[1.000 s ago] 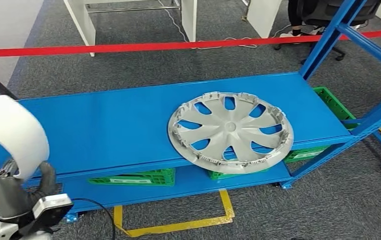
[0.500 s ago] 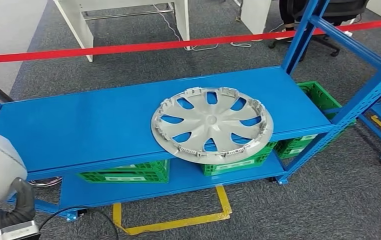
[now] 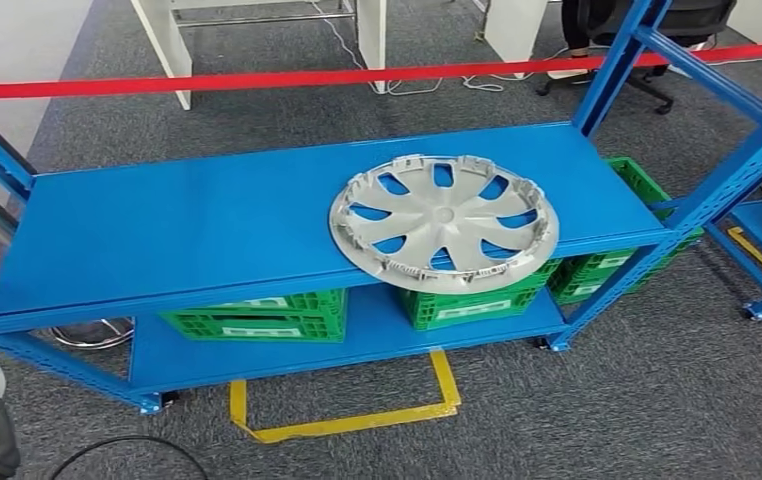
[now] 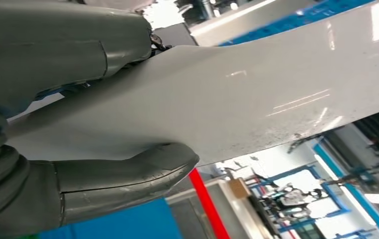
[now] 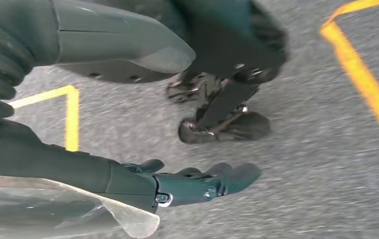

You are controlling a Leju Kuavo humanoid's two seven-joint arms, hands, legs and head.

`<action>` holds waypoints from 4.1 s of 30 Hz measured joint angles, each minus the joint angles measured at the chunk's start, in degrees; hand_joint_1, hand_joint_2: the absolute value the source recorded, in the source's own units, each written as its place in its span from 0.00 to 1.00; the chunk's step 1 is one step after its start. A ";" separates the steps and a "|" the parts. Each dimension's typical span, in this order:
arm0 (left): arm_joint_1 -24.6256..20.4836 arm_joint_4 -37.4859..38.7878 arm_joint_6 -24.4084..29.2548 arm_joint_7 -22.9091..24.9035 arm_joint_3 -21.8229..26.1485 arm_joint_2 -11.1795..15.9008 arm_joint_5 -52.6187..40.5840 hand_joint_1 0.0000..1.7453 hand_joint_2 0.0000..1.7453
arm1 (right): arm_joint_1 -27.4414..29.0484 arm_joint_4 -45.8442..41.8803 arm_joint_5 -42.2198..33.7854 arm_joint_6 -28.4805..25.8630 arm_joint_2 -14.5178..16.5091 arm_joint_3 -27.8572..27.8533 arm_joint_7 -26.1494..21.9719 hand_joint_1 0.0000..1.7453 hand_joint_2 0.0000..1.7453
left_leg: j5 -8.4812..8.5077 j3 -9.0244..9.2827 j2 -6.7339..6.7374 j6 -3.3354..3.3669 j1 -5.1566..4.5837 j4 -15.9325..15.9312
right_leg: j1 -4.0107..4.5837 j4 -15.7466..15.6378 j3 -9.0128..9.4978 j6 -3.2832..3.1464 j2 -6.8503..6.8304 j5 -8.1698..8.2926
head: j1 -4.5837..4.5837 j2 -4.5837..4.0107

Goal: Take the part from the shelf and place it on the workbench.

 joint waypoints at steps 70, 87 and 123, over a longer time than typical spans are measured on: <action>7.04 -0.94 10.16 0.00 -0.60 -1.01 -4.50 1.00 1.00 | 2.80 1.66 11.25 -5.53 -3.25 12.61 -0.53 0.00 1.00 | 3.37 -6.57 0.10 -0.75 -0.35 3.67 | -0.02 -7.26 14.99 0.02 0.03 -0.69 | 0.50 0.00; 6.50 -0.92 9.30 0.00 -0.56 -0.92 -4.28 1.00 1.00 | 3.00 1.64 10.97 -5.61 -3.10 12.96 -0.03 0.00 1.00 | -4.85 6.12 -0.44 -0.70 -0.56 0.34 | 0.58 -5.92 4.01 -1.87 -1.00 6.38 | -0.02 0.00; 7.84 -0.78 11.23 0.00 -0.07 -1.00 -5.22 1.00 1.00 | 3.42 1.75 12.80 -6.16 -2.96 15.47 1.54 0.00 1.00 | -2.45 3.77 0.80 0.00 -0.21 -0.46 | 0.00 2.35 0.42 -0.38 -1.15 0.26 | 0.38 0.00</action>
